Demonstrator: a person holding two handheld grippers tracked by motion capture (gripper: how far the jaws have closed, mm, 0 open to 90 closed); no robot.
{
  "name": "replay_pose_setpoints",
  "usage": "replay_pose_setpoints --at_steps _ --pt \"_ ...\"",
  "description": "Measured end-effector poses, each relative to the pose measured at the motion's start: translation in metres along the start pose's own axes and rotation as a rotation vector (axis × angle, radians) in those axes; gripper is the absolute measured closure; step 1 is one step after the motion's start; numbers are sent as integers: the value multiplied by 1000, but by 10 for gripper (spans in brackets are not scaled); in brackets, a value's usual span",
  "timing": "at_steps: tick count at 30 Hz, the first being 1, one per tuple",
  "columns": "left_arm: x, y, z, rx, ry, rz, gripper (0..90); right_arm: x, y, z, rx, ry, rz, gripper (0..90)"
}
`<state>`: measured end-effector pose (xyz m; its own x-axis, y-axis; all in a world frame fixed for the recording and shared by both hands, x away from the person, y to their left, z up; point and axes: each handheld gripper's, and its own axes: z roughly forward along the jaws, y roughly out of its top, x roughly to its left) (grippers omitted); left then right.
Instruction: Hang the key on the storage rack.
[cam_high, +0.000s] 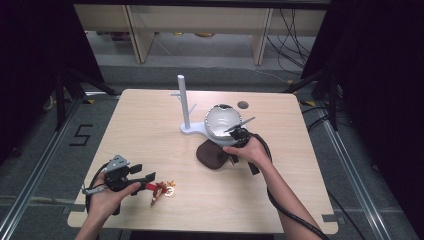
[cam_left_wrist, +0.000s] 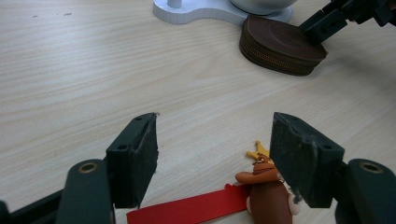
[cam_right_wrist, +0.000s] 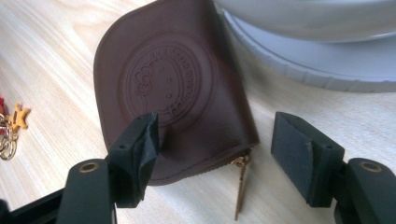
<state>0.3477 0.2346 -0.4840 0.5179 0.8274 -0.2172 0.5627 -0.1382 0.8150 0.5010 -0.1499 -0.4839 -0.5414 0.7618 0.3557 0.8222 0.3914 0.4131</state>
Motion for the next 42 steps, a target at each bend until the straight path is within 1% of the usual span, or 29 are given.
replay_pose_setpoints --at_steps 2,5,8,9,10,11,13,15,16,17,18,20,22,23,25,26,27,29,30,31,32,34,35,36,37,39,40,41,42 --pt "0 0 0 1 0 -2 318 1 1 1 12 -1 10 329" --pt "-1 -1 0 1 0 -3 318 0 3 1 30 22 -4 327" --pt "0 -1 0 2 0 -3 319 -2 3 2 36 19 0 334" --pt "0 -1 1 -4 -5 -3 319 -3 3 3 45 40 29 395" --pt "0 -1 1 -5 -6 -3 320 -5 3 3 51 56 27 398" --pt "0 -2 1 -5 -7 -3 320 -5 2 3 52 57 27 404" --pt "1 -2 2 -6 -10 -1 321 -5 2 3 43 50 26 412" --pt "1 -3 3 -1 -11 -2 323 -2 2 2 42 46 11 438" --pt "1 -3 3 -1 -11 -2 323 -2 3 2 46 59 9 443" --pt "0 -3 3 -1 -11 -2 325 1 3 1 63 36 26 479" --pt "1 -3 3 1 -13 -2 325 -1 3 1 50 35 -1 504" --pt "1 -3 3 0 -12 -1 327 0 4 -3 55 9 1 551" --pt "1 -3 3 0 -10 0 328 1 3 -4 58 8 4 562" --pt "1 -3 3 -2 -6 0 330 2 1 -6 56 2 -27 581" --pt "1 -3 3 0 -5 3 331 5 1 -7 48 -18 -30 613" --pt "1 -3 3 -2 -6 1 332 7 1 -10 41 -25 -50 631" --pt "1 -3 3 3 -6 4 333 8 2 -11 39 -20 -55 638" --pt "1 -3 3 0 -2 5 334 11 2 -15 45 -42 -51 663" --pt "1 -3 3 1 -2 5 335 12 2 -17 52 -53 -71 677" --pt "1 -3 3 1 -2 5 335 12 2 -17 52 -53 -71 677" --pt "1 -3 2 4 -3 5 336 17 2 -22 60 -58 -71 707" --pt "1 -3 1 11 12 7 336 21 2 -25 36 -45 -103 719" --pt "1 -3 1 11 12 7 337 24 2 -27 38 -63 -114 726" --pt "1 -3 1 11 13 8 337 24 2 -27 38 -63 -114 726" --pt "2 -3 1 11 14 8 338 28 2 -30 34 -73 -145 732" --pt "2 -3 1 10 14 8 339 30 2 -31 39 -67 -149 733" --pt "2 -3 1 9 13 8 339 32 2 -33 32 -80 -189 735" --pt "2 -2 0 8 15 8 339 34 2 -34 36 -93 -209 739" --pt "2 -2 0 3 13 6 340 40 1 -38 42 -87 -219 744"
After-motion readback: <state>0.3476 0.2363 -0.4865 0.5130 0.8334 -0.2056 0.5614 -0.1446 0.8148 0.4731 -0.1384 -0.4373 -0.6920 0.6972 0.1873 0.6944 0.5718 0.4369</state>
